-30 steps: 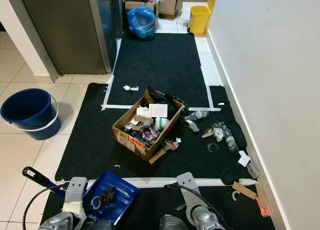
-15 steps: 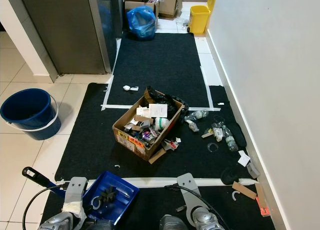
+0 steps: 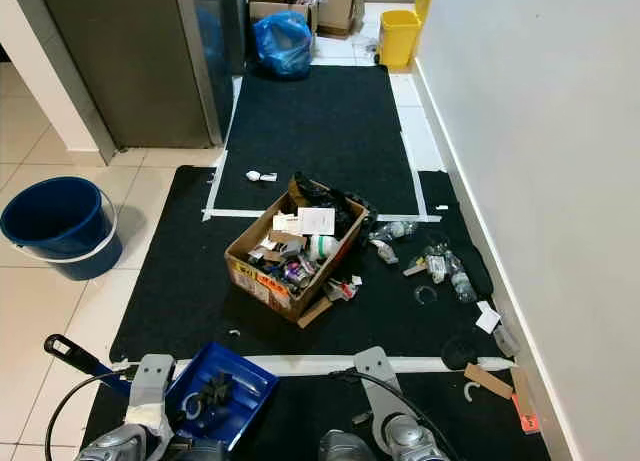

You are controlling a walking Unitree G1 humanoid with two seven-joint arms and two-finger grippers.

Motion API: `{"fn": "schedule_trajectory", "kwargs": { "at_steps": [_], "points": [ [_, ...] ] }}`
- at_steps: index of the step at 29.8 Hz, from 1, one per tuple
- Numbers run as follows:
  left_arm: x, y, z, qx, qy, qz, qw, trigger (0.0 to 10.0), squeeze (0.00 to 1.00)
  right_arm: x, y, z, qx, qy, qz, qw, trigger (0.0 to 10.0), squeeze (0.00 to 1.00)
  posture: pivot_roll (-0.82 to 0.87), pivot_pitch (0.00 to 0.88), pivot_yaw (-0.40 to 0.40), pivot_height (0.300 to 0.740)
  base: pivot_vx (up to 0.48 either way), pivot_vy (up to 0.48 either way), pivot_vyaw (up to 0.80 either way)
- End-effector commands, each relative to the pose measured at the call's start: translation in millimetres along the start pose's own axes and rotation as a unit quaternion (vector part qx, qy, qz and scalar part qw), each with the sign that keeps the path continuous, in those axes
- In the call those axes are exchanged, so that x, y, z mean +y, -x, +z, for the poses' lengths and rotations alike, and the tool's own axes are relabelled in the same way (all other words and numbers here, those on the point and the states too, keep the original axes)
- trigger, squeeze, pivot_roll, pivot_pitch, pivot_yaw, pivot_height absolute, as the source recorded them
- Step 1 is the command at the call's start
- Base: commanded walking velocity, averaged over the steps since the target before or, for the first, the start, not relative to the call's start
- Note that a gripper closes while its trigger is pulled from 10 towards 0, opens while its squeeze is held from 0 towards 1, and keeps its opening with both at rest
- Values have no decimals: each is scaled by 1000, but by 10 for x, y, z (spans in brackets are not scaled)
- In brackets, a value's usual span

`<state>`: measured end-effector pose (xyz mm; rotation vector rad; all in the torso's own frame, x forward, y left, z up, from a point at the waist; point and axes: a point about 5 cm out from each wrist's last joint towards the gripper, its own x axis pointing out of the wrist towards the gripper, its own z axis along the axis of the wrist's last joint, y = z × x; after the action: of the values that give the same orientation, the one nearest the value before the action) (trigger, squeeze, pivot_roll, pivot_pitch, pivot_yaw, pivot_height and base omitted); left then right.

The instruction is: Sweep floor

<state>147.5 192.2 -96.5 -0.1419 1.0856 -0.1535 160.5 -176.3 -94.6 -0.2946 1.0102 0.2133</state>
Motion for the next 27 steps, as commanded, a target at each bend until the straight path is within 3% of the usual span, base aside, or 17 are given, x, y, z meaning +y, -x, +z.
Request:
{"fn": "schedule_trajectory", "kwargs": {
  "at_steps": [1, 27],
  "points": [
    [-22, -6, -15, 3, 2, -3, 1000, 10000, 0, 12, 15, -110, 28, 2, -1, 1000, 10000, 0, 172, 0, -19, 740, 0, 0, 0],
    [-38, -14, 10, 0, 6, -6, 1000, 10000, 0, 3, 13, -101, 27, 3, -2, 1000, 10000, 0, 169, 0, -20, 740, 0, 0, 0]
  ]
}}
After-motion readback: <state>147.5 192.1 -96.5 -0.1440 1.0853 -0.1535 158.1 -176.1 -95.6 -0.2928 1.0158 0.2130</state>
